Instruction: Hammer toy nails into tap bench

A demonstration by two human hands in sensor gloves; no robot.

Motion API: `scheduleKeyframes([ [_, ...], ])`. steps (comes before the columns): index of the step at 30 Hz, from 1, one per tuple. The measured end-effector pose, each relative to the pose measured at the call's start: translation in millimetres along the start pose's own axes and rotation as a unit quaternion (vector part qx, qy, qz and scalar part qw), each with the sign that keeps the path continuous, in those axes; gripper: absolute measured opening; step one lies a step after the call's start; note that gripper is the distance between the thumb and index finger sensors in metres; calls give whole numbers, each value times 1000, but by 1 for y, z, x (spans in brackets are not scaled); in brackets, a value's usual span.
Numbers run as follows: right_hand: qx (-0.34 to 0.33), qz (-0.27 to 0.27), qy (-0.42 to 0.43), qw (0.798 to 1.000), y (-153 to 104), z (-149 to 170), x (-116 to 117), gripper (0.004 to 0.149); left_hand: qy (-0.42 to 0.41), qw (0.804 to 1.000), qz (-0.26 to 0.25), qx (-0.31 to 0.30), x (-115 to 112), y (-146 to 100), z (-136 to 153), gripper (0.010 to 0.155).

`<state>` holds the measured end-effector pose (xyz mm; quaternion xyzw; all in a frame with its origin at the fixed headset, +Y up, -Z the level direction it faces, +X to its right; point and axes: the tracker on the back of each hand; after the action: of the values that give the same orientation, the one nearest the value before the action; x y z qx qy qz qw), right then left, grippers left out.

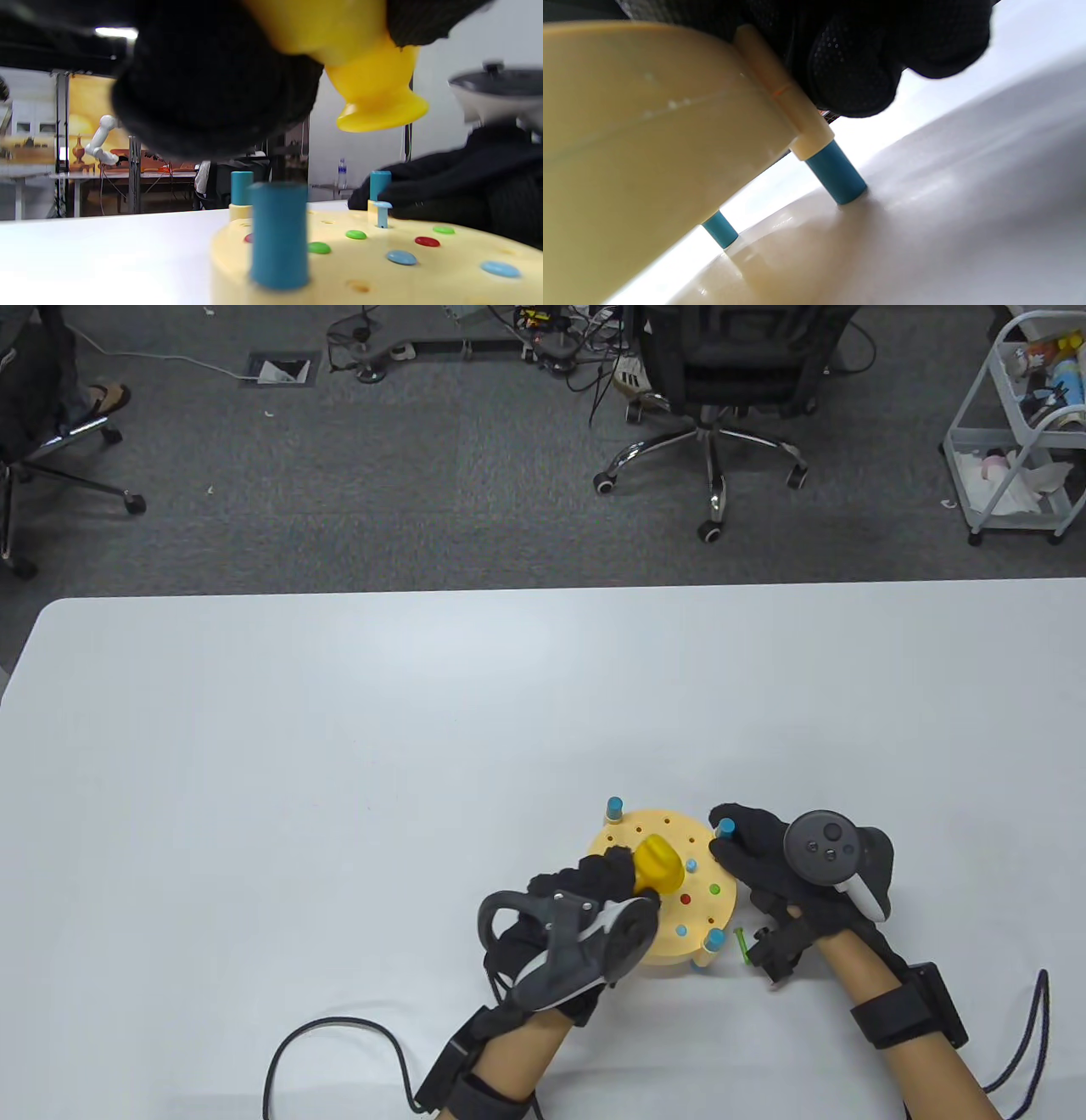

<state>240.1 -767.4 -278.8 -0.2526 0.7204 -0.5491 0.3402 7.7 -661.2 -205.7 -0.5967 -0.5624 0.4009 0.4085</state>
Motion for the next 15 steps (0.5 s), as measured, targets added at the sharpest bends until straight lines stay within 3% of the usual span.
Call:
scheduleKeyframes([
  [4, -5, 4, -9, 1000, -1, -1, 1, 59, 93, 993, 63, 41, -3, 31, -36, 64],
  [6, -7, 5, -12, 1000, -1, -1, 1, 59, 136, 981, 135, 43, -17, 44, -45, 63],
  [7, -7, 4, -13, 1000, -1, -1, 1, 59, 173, 971, 142, 79, -14, 42, -47, 64],
  [8, -7, 3, -13, 1000, -1, -1, 1, 59, 175, 978, 107, 50, -10, 42, -47, 63],
  [9, -7, 3, -13, 1000, -1, -1, 1, 59, 156, 983, 77, 63, -6, 41, -45, 63],
  [11, -9, 3, -15, 1000, -1, -1, 2, 59, 77, 996, -9, 51, -1, 36, -43, 63],
  [12, -9, 3, -16, 1000, -1, -1, 2, 59, 82, 994, 65, 36, -11, 43, -47, 63],
  [13, -9, 4, -16, 1000, -1, -1, 2, 59, 145, 970, 184, 65, -18, 49, -50, 63],
  [14, -9, 3, -17, 1000, -1, -1, 2, 59, 211, 954, 183, 112, -13, 41, -54, 63],
  [15, -9, 3, -18, 1000, -1, -1, 2, 59, 240, 961, 113, 71, -9, 41, -55, 62],
])
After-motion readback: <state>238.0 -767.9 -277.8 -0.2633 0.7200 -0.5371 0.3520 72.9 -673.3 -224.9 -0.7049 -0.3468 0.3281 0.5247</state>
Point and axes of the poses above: the tracker on the back of each hand, its own z axis roughly to the little-finger side, its own y axis roughly from the wrist to the fingertips, x = y × z, and after that the axes turned 14 degrees about z, right-handed
